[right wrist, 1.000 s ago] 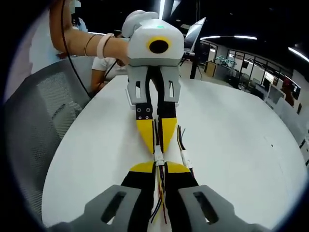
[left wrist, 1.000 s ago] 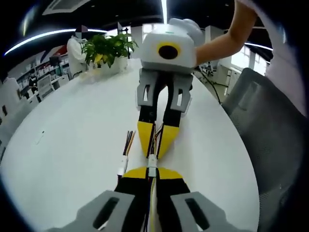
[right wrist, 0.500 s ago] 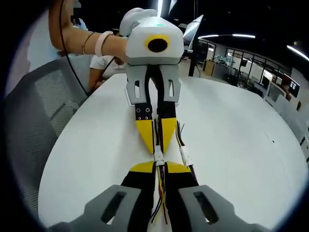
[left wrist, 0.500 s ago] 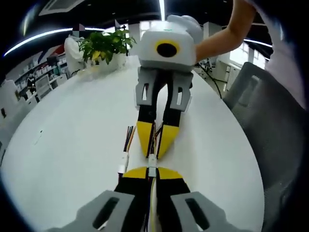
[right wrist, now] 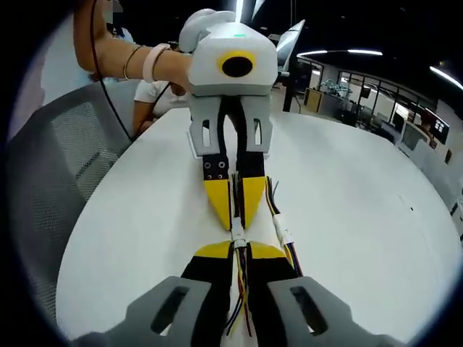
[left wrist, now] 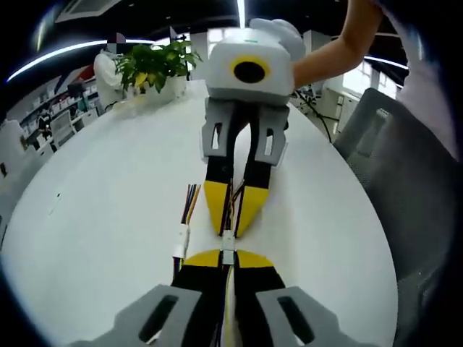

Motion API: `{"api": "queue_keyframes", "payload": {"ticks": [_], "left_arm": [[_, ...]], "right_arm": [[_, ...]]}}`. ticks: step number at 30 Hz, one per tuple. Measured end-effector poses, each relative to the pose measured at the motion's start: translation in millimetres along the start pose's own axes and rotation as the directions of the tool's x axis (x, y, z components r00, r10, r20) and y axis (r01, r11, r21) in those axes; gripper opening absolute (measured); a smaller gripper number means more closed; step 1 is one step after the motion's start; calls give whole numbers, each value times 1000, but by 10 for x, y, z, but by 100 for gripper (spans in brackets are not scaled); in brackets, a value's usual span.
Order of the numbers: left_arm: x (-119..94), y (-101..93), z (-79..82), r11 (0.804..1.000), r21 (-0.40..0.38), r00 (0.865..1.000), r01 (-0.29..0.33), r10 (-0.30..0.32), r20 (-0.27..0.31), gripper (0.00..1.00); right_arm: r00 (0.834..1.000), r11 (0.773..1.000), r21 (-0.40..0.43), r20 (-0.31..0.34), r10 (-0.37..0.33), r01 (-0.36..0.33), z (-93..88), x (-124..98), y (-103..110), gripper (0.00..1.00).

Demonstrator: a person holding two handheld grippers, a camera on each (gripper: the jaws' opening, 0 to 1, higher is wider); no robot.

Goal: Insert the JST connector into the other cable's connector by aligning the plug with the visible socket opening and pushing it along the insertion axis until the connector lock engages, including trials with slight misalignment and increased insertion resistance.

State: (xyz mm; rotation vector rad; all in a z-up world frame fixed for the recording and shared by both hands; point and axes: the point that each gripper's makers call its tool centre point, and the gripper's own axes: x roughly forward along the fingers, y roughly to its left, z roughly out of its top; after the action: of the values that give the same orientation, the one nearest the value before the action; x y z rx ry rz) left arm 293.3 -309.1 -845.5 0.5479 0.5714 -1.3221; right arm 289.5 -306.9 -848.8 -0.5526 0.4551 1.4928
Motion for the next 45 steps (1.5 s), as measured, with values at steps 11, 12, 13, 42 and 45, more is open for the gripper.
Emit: {"api": "queue_keyframes", "payload": {"ticks": [11,12,13,42,45], "left_arm": [[16,12,-24,1000,-20,1000,-8,8,-13,0],[17,11,-27,1000,-22,1000,-8,8,-14,0],[16,13,-29,1000,-24,1000,-9,9,-14,0],[-31,-51,-44,989,-139,999,-47,44,-18,7],[-34,-60,-50,989,-141,999,-47,44,-20,7]], "right_arm": [[1000,1000,26,-1,-7,7,-23,1,10,4],[1000,1000,27,-2,-7,7,-24,1,11,4],[1000,1000,29,-4,-7,7,-26,1,11,4],[999,997,74,-31,-34,36,-42,-7,15,7],[999,996,79,-29,-42,44,-37,-16,12,8]]}}
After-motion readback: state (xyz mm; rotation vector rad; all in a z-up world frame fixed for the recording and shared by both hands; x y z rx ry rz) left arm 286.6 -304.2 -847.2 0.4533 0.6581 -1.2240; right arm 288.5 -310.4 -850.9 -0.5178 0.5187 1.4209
